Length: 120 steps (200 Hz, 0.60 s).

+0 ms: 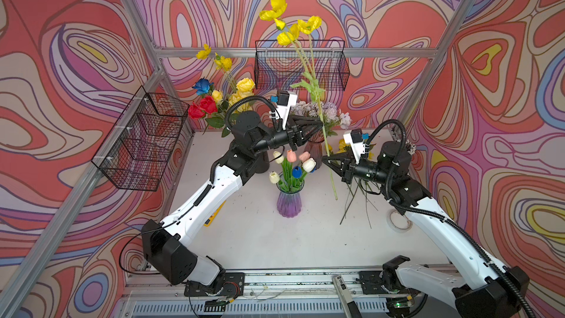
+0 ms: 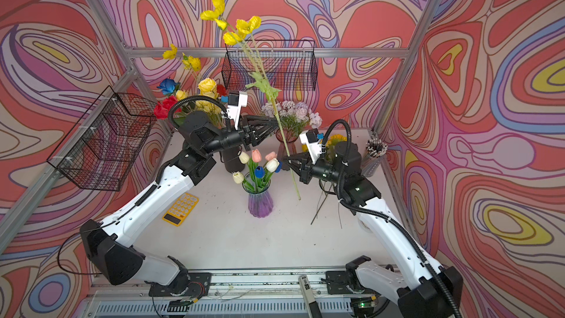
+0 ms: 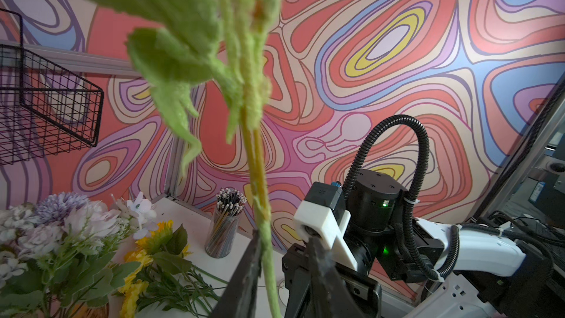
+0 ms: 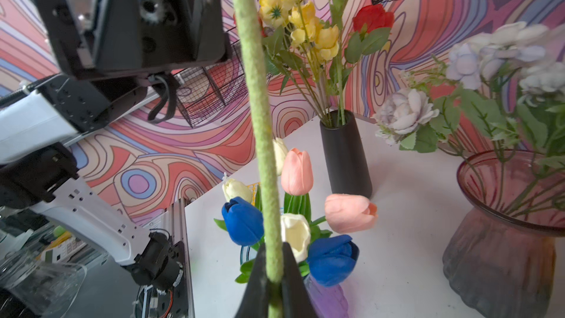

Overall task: Pick out yellow flowers from the vase
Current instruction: Place the flower at the center of the board.

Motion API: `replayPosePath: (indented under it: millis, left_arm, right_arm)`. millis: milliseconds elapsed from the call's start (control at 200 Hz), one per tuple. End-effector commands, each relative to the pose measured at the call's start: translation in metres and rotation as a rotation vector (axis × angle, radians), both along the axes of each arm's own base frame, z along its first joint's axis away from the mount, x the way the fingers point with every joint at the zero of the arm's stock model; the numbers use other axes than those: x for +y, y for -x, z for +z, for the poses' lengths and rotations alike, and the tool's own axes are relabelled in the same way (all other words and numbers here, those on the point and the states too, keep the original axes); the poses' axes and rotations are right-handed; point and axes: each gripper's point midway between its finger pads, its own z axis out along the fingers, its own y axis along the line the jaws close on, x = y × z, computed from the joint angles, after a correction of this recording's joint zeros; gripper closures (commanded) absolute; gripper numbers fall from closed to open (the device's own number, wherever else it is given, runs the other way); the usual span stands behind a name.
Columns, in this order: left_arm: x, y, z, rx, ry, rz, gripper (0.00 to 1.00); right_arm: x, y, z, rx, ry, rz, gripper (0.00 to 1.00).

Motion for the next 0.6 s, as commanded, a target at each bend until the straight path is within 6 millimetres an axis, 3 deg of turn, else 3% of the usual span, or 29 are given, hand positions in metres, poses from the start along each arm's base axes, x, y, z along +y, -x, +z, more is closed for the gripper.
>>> replayPosePath:
  millis: [0,115,331,596]
  left_arm:
    - [0.017,0.011,0.009,-0.069,-0.018,0.082,0.48]
    - [0.033,0.013,0.004,-0.092,-0.044,0.167,0.37]
    - [0.064,0.013,-0.021,-0.086,-0.168,0.349,0.35]
    - [0.105,0.017,-0.052,-0.083,-0.302,0.534,0.3]
  right_arm:
    - [-0.017,-0.014,0.011,-0.012,-0.02,-0.151,1.0]
    - [-0.035,-0.027,0.004,0.004,0.015,-0.286,1.0]
    - [-0.075,-0.041,-0.017,0.076,0.103,-0.543,1.0]
    - [-0.134,-0.044,-0.062,0.191,0.23,-0.864,1.0]
